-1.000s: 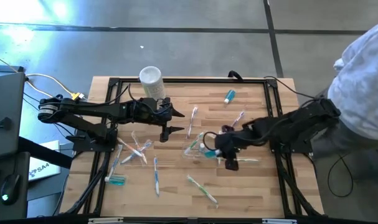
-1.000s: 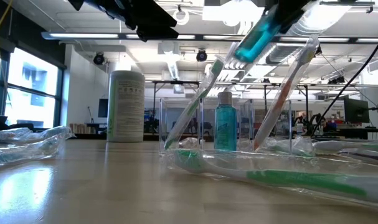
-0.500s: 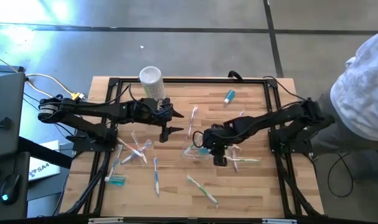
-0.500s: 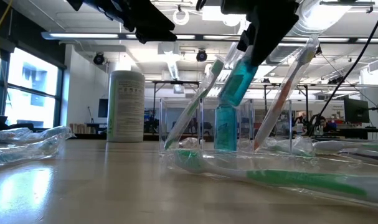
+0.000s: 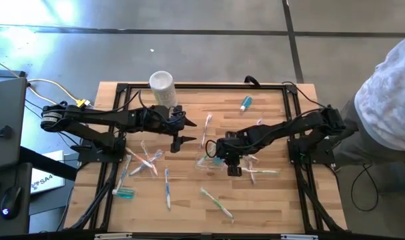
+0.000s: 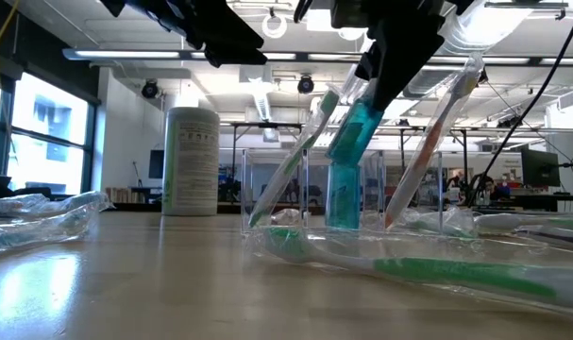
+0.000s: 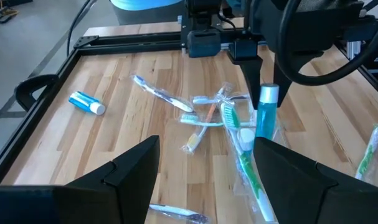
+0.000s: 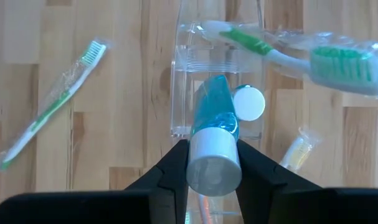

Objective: Pick & Place toothbrushing station
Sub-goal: Put the blue mouthwash into the middle section of the transparent organizer

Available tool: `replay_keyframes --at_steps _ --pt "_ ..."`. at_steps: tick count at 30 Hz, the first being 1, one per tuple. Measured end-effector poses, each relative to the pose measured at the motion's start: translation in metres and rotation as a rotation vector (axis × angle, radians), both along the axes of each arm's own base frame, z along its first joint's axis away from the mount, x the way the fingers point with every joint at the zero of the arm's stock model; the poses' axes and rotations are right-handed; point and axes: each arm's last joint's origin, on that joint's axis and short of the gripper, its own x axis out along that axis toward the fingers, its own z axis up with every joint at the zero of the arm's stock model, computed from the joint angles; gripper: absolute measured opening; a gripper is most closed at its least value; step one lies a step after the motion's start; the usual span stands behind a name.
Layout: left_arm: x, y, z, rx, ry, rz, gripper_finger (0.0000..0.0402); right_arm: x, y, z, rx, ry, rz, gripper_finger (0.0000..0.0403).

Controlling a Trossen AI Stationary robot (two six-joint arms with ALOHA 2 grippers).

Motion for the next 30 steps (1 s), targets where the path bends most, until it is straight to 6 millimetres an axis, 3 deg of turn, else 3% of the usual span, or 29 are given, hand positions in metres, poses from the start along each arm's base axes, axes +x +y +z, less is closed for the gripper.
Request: replay_keyframes --at_steps 10,20,30 --pt "0.000 0.000 0.000 0.000 0.004 0.000 0.0255 0.001 -0.002 0.000 -0.006 0.000 0.024 0.0088" --pt "0.000 0.000 -0.001 0.000 0.007 0.000 0.0255 0.016 -0.004 -0.034 0.045 0.101 0.045 0.0090" --pt "0.000 0.000 -0.001 0.002 0.007 -0.001 0.0255 0.017 -0.008 -0.036 0.073 0.111 0.026 0.0094"
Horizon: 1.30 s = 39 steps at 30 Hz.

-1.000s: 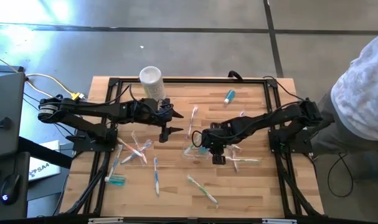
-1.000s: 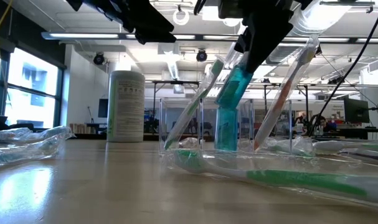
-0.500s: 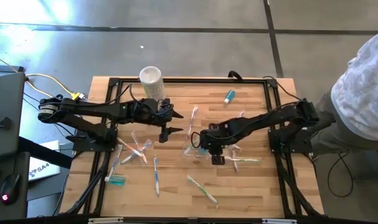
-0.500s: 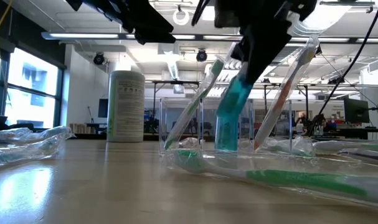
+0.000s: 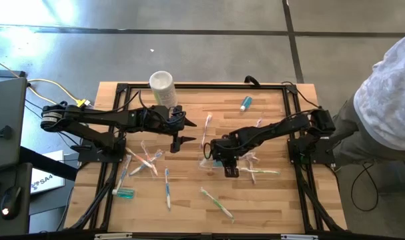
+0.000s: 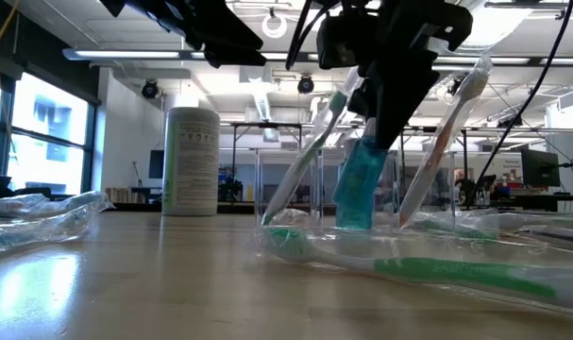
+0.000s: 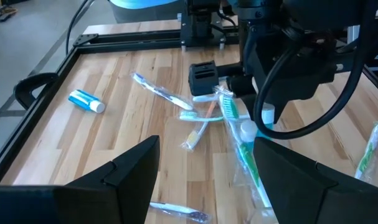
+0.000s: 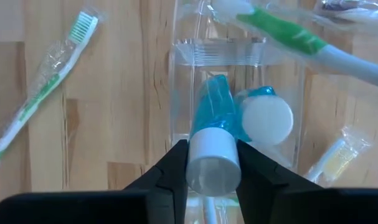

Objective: Pick & Place toothbrushing station
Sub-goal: Put the blue mouthwash into the middle section of the transparent organizer, then put the blue toothbrush into the left section of the transparent organizer

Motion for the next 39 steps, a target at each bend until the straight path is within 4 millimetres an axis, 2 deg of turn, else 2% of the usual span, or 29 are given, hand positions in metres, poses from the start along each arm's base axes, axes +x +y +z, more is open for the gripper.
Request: replay_keyframes --at_steps 7,21,30,39 --pt "0.000 0.000 0.000 0.002 0.000 -0.001 0.0255 0.000 0.000 0.000 0.001 0.000 -0.002 0.0116" --pt "0.000 0.000 0.000 0.002 0.000 -0.001 0.0255 0.000 0.000 0.000 -0.002 -0.002 -0.003 0.0120" --pt "0.000 0.000 -0.001 0.002 0.008 -0.001 0.0255 -0.007 -0.001 0.023 0.001 -0.023 0.002 0.0121" --pt "-0.001 0.000 -0.002 0.001 0.018 -0.001 0.0255 -0.026 -0.004 0.050 0.001 -0.049 -0.058 0.0121"
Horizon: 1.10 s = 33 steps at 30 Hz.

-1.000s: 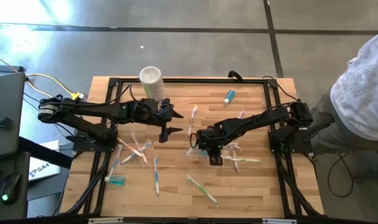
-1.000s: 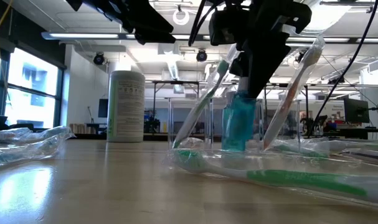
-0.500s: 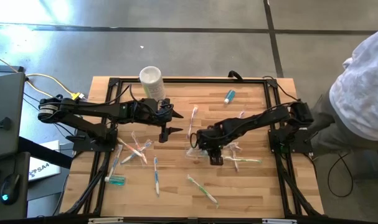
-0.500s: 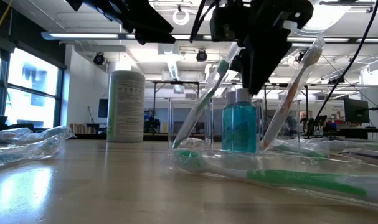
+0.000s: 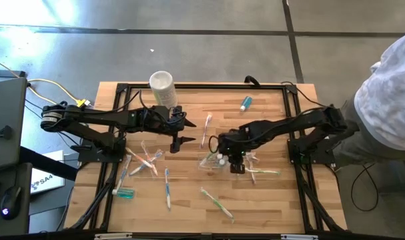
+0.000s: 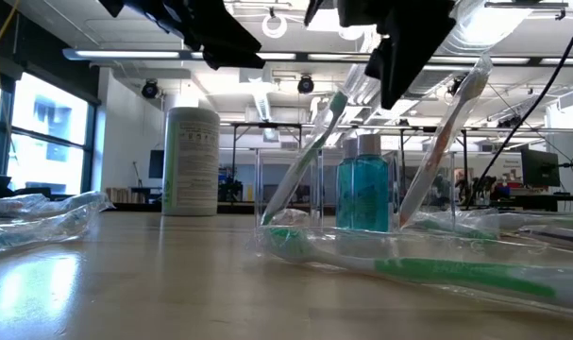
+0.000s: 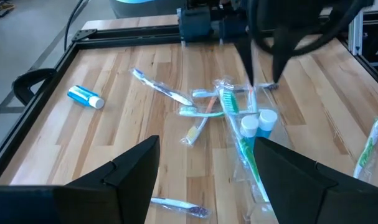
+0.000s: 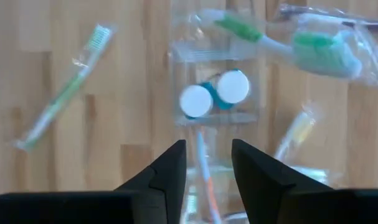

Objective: Pick & Place toothbrushing station
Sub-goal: Put the blue toothbrush into the left section of the transparent organizer

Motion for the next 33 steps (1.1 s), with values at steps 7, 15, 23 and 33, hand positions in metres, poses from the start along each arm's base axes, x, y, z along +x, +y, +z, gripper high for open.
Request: replay_keyframes --at_steps 7,15,23,33 --pt "0.001 0.000 0.002 0.001 -0.022 0.000 0.0255 -0.020 -0.001 0.038 0.021 -0.156 -0.022 0.0107" --pt "-0.006 0.000 0.008 -0.032 -0.024 0.014 0.0255 -0.060 0.002 0.075 -0.036 -0.255 -0.139 0.0070" --pt "-0.038 -0.001 0.025 -0.029 0.072 0.025 0.0255 -0.098 0.004 0.091 -0.083 -0.238 -0.262 0.0042" --pt "-0.042 -0.001 0.008 -0.093 0.271 0.068 0.0255 -0.156 -0.014 0.108 -0.314 -0.279 -0.547 0.0005"
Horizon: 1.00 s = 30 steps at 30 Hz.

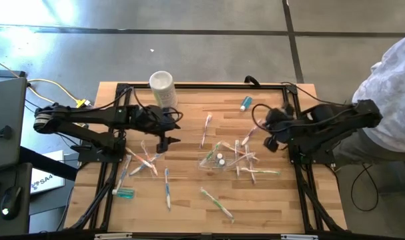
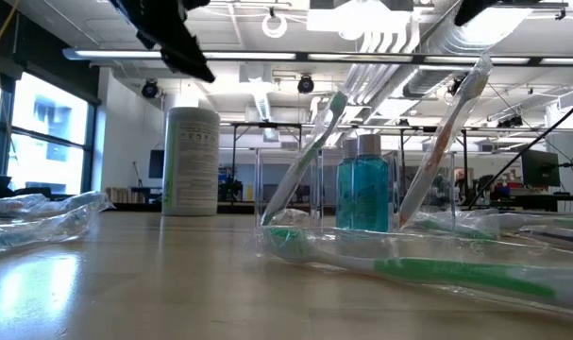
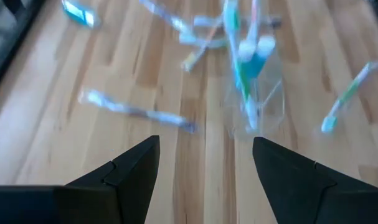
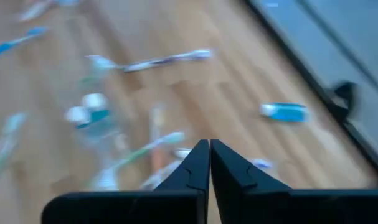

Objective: Pick & Place toothbrushing station
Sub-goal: Put the blue toothbrush into the left section of the transparent organizer

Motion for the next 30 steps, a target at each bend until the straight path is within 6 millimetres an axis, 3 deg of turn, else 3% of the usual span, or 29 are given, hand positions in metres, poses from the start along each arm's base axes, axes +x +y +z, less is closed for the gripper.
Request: replay_keyframes --at_steps 5,10,14,23,30 --pt "0.007 0.000 -0.010 -0.048 0.059 0.033 0.0255 -0.016 -0.006 0.001 -0.032 -0.021 -0.151 0.0005" --pt "0.001 -0.001 -0.021 -0.073 0.190 0.006 0.0255 -0.010 0.001 -0.001 -0.037 -0.043 -0.134 0.0004" --pt "-0.010 -0.001 -0.031 -0.113 0.348 0.067 0.0255 -0.001 0.011 -0.017 -0.054 -0.014 -0.090 0.0004" --pt "-0.007 -0.013 -0.065 -0.241 0.537 0.184 0.0255 0.011 0.018 -0.059 -0.024 -0.025 -0.138 0.0004" --pt "-0.006 -0.022 -0.091 -0.342 0.653 0.370 0.0255 0.016 0.020 -0.076 -0.030 -0.028 -0.118 0.0004"
